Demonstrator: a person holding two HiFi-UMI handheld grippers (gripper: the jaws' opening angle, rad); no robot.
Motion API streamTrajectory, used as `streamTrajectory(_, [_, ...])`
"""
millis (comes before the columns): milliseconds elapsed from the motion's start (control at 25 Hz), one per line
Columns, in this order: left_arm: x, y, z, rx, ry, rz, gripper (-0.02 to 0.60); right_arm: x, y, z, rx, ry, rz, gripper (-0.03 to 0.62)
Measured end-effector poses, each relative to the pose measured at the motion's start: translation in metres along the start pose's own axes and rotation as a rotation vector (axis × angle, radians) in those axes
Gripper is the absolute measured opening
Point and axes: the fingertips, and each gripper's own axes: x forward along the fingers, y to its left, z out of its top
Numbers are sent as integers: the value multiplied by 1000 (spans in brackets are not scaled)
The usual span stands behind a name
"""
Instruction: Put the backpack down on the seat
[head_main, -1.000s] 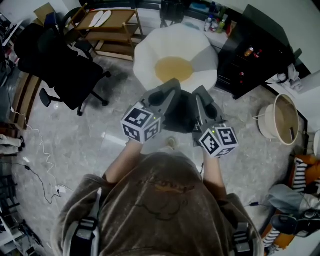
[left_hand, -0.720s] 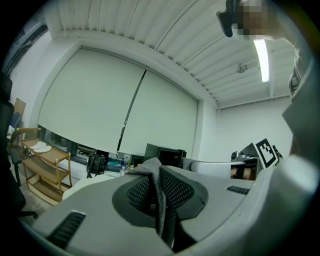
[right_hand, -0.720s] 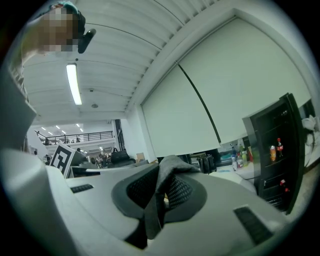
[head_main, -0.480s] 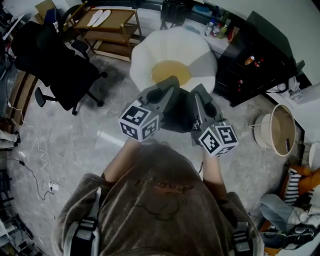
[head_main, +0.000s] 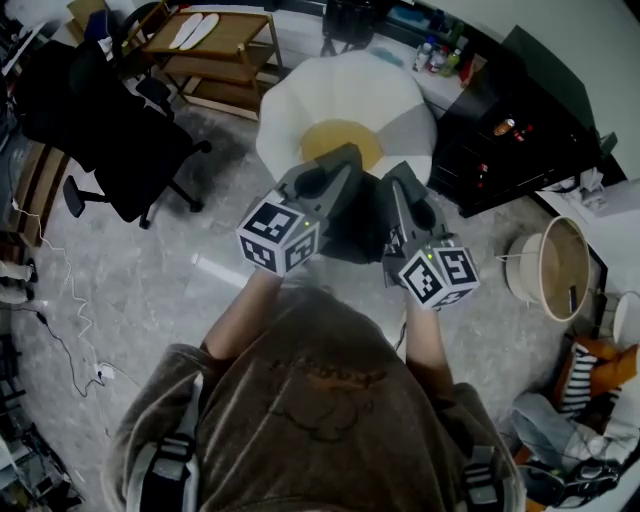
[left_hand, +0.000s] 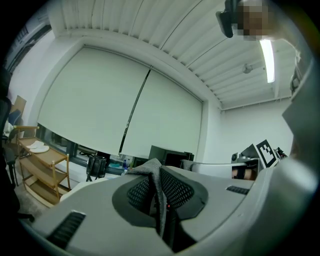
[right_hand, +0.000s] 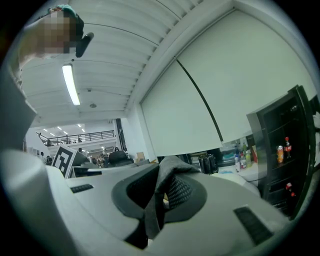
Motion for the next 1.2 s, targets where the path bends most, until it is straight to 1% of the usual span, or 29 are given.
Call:
streamTrajectory(200, [24,21,0,-3,12,-12,29,25,-18,0,13,2,-12,29])
streamTrajectory(680, [96,86,5,-19,48,-14,29,99,-67,4,43,23,-22,29])
streamTrajectory(960, [144,128,9,-16,94,-24,29,148,-103,10,63,42,-43,29])
streamTrajectory(1200, [175,161,8,-13,132,-50,29,187,-126,11,79,47,-74,29])
